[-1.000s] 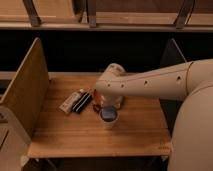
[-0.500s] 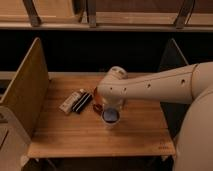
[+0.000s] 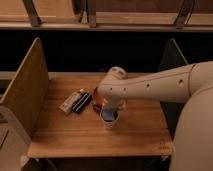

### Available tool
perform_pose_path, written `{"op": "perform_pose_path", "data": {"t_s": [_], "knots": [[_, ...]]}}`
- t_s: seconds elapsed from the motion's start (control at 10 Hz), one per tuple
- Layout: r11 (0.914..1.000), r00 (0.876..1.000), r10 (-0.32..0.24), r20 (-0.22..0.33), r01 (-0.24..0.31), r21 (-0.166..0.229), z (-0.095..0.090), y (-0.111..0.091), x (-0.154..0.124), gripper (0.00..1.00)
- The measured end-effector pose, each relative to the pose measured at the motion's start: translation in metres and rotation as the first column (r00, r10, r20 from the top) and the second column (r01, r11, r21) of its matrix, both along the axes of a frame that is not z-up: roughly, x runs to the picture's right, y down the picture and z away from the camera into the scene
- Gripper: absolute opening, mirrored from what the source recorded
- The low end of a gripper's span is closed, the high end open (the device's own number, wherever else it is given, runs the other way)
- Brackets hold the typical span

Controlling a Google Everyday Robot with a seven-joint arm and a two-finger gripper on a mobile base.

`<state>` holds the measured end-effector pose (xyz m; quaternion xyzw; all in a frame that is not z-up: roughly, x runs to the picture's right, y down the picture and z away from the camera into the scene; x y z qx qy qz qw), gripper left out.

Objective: Place the white sponge in the ceramic cup

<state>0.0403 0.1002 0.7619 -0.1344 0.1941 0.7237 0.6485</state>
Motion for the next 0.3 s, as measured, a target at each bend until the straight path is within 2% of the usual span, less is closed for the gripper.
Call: {"op": "perform_pose_path", "data": {"t_s": [0.3], "knots": [[1.0000, 1.000, -0.007, 0.029, 0.007, -0.006, 0.0076, -0.0004, -0.0169, 0.70]]}}
